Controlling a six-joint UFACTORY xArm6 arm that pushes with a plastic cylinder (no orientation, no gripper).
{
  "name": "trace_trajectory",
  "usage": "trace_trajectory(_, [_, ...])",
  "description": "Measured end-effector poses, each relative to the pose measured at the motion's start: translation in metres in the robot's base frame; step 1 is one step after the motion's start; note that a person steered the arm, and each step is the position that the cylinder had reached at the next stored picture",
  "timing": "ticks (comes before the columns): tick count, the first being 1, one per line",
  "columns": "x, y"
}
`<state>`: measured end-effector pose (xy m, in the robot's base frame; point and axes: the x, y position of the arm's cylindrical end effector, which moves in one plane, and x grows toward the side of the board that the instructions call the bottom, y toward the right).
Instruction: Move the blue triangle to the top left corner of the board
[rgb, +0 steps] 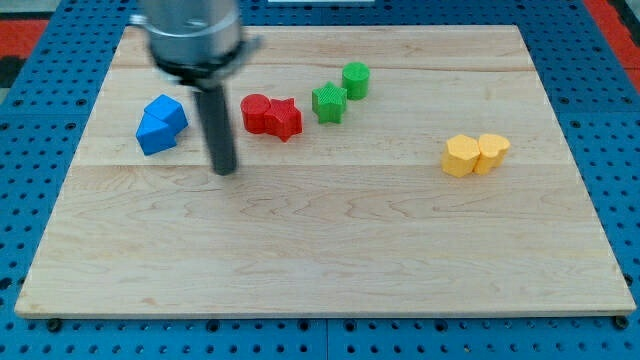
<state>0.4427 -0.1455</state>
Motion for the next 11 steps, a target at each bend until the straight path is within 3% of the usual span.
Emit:
trace_trajectory(2, [-0.027, -0.09])
trace_trajectory(5, [-0.099, -0.083])
trace_trajectory(6, [-0.094, -0.053])
trace_trajectory(11, [-0.194, -0.094])
